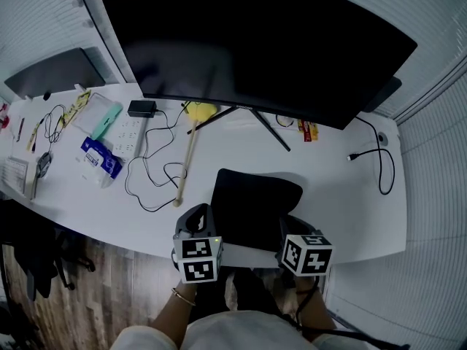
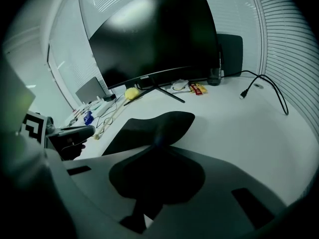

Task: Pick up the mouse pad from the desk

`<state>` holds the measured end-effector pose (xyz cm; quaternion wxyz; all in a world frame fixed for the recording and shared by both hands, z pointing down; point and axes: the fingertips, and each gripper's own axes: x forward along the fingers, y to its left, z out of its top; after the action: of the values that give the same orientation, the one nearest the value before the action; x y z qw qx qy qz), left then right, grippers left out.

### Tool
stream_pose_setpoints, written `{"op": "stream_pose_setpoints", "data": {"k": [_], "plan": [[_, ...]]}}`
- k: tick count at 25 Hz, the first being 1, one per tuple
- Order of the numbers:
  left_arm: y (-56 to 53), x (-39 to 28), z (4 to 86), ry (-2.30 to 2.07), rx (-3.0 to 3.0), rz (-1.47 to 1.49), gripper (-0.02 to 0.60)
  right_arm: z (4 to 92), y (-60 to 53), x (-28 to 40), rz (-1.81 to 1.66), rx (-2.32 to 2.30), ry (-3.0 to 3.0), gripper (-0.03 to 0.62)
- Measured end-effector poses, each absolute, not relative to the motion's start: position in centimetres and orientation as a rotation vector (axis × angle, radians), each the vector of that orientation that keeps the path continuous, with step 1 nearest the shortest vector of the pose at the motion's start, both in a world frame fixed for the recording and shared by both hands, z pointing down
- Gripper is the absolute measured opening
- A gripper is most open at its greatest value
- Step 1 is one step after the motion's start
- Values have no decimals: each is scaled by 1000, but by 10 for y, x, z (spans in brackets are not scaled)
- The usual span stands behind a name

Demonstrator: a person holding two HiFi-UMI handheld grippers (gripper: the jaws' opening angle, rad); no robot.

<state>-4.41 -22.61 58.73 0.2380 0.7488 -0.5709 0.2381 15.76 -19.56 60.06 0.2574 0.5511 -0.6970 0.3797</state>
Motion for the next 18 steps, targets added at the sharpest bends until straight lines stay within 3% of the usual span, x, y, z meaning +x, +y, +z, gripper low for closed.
{"op": "stream_pose_setpoints", "data": {"k": [18], "plan": [[-245,-40,522,-1599,2152,453,5,484,-218,114,715,1386,-2191,52]]}}
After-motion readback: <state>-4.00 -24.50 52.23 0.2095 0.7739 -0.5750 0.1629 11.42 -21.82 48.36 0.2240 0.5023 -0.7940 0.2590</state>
